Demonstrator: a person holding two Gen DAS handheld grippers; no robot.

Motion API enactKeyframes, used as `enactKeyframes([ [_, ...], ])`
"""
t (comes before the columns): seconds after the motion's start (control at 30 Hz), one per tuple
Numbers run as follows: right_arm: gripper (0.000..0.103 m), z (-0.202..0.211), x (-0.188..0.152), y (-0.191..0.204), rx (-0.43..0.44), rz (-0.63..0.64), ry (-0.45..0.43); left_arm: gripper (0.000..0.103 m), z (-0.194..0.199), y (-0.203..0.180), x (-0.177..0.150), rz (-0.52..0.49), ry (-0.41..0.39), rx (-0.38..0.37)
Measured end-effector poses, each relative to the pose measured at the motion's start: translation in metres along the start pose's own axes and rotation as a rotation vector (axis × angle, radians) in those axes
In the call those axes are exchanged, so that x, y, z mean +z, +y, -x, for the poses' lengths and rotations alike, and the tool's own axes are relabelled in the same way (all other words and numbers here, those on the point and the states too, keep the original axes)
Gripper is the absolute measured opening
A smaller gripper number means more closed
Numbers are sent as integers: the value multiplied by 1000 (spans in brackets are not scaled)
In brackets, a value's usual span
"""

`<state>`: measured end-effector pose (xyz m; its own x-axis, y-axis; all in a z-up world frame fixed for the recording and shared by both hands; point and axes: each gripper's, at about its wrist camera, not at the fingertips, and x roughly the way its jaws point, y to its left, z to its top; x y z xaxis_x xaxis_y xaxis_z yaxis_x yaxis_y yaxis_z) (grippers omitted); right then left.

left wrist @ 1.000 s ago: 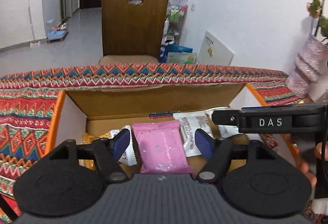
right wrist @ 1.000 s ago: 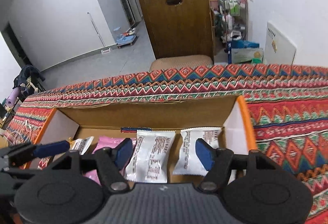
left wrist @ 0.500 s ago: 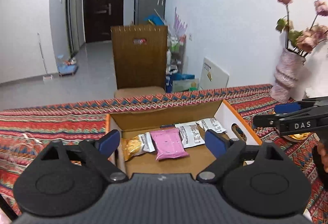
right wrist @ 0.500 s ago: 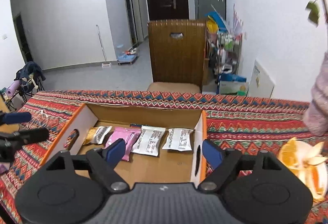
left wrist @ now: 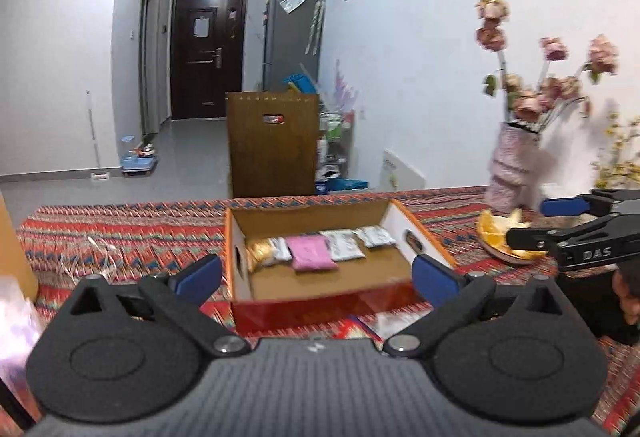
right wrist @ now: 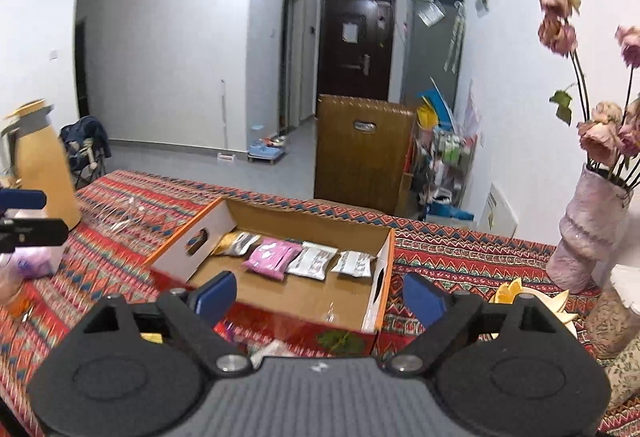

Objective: Organize snacks
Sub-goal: 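Withdraw both tools from the box back toward the snack pile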

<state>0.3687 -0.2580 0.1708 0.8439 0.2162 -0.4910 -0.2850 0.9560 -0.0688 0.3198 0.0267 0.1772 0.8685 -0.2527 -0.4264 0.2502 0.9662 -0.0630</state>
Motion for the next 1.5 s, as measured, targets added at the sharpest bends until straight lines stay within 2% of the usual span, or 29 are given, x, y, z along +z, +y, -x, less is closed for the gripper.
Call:
enactKeyframes([
  [0.17, 91, 38, -45, 20, 36, 22, -46, 103, 49, -16, -48, -21, -87, 2],
  [0.3, 98, 61, -87, 36, 53, 28, -74, 103, 73, -29, -92, -64, -107, 66],
  [0.37, 98, 73, -110, 46, 57, 38, -88, 103, 81, -35, -113, -76, -105, 102],
  [0.57, 98, 103, -172, 75, 60, 63, -115, 103, 100, -46, -168, -30, -54, 122],
  [0.67, 98, 116, -207, 86, 32, 15, -140, 103, 102, -51, -192, -17, 3, 120],
  [0.77, 98, 120, -237, 91, 31, -21, -105, 103, 105, -52, -210, 0, 52, 125],
  [0.9, 98, 123, -263, 95, 22, -27, -54, 103, 101, -51, -222, 1, 98, 142],
  [1.03, 98, 122, -271, 91, 24, -37, -38, 103, 91, -54, -221, 8, 116, 146],
  [1.33, 96, 107, -263, 70, 23, -113, -47, 103, 64, -69, -210, -49, 130, 124],
  [1.5, 87, 91, -255, 60, 21, -119, -35, 103, 46, -75, -202, -83, 113, 107],
])
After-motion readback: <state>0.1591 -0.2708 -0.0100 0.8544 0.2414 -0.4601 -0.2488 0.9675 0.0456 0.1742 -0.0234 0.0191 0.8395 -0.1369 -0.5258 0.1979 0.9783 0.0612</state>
